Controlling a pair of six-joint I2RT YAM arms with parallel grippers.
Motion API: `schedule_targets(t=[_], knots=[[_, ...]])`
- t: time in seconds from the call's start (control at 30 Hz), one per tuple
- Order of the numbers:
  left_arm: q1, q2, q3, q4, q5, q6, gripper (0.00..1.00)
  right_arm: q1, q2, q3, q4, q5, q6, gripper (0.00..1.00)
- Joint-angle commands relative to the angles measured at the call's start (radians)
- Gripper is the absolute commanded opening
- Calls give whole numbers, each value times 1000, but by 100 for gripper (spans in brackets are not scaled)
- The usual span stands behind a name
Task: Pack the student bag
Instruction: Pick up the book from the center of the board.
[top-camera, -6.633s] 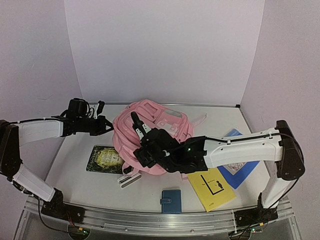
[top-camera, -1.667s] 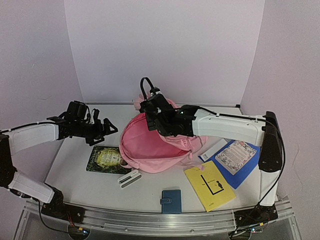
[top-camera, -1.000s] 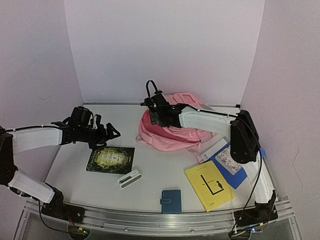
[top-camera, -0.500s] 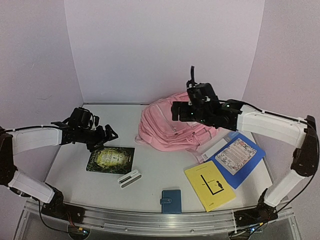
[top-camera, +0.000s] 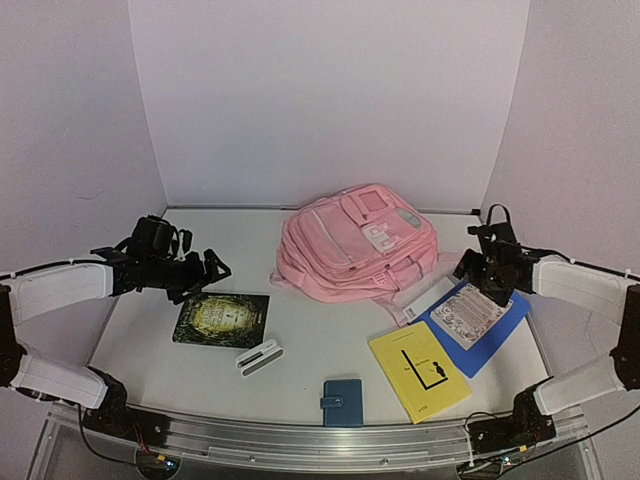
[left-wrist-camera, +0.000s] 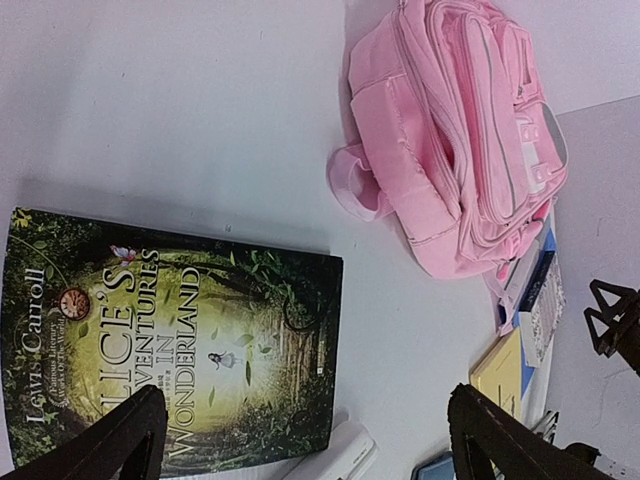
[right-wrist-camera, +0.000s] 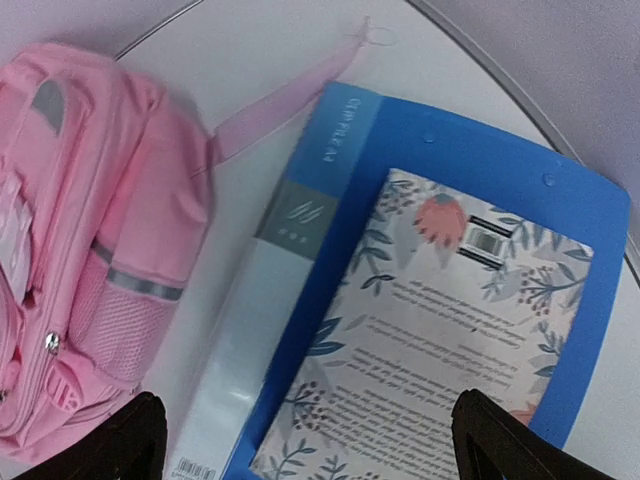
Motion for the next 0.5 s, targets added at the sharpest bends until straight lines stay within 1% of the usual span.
schedule_targets(t=[0.0, 0.07, 0.13, 0.23, 0.33, 0.47], knots=[[3, -45, -1, -6, 2, 36, 98, -176, -100, -111, 21, -72, 101, 98], [2, -52, -6, 2, 9, 40, 98, -248, -105, -168, 50, -141, 104, 98], [2, -57, -8, 9, 22, 47, 98, -281, -101, -200, 91, -194, 97, 98], [2, -60, -10, 23, 40, 57, 98, -296, -71, -220, 134, -246, 97, 95], [3, -53, -6, 25, 53, 69, 98, -299, -29, -241, 170, -292, 111, 90], [2, -38, -10, 32, 66, 69, 98, -299, -4, -283, 215, -292, 139, 86]])
